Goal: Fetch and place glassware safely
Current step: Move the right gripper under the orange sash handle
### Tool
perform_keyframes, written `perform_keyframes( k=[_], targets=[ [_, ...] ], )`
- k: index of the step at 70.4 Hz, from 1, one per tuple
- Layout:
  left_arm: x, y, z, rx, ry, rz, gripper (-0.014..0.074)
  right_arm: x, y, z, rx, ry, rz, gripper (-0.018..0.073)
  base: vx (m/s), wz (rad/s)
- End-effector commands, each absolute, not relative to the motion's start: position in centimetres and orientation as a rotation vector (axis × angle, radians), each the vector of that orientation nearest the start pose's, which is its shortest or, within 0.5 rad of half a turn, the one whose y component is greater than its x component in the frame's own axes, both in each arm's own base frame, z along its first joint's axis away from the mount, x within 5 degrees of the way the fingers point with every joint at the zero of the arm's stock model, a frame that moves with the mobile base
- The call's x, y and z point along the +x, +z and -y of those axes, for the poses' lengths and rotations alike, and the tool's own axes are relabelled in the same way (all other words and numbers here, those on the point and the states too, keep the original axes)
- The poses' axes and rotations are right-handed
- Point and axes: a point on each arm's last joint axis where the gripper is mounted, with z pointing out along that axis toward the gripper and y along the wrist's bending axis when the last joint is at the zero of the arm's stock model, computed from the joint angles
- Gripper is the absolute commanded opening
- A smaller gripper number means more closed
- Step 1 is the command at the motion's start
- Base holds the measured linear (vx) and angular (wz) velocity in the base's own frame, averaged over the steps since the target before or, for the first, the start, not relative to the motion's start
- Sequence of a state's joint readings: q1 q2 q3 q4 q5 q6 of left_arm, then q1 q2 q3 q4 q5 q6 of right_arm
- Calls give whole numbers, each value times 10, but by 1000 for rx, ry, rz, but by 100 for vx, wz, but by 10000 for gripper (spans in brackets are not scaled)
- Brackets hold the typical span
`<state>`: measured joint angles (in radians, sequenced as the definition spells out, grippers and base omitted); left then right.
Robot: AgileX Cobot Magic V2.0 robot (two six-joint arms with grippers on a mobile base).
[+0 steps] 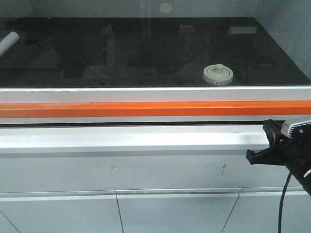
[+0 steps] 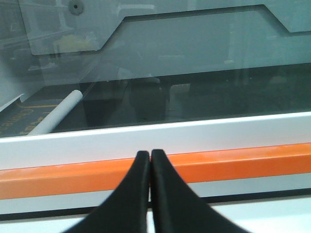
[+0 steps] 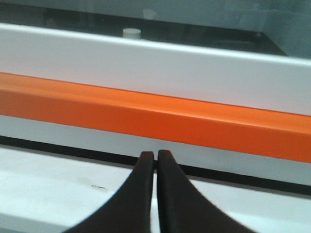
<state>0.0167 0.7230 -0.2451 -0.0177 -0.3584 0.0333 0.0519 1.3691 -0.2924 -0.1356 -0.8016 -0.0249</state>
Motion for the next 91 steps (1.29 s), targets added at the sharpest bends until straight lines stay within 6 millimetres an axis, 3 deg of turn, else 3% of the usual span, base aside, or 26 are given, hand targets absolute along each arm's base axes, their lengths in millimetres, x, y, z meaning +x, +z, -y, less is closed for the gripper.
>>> perform_keyframes(
  k=[1,51,91],
  targets=[
    [146,275,-3,-11,24,-1507,-7,235,208,-23,-224,45,-1633,-1,0,0],
    [146,275,-3,-11,24,-1510,-7,276,183,-25,-211,59,-1662,-1,0,0],
    [153,265,-3,-9,25,-1582,-7,286,172,-22,-138,51,-1500,-1,0,0]
  ],
)
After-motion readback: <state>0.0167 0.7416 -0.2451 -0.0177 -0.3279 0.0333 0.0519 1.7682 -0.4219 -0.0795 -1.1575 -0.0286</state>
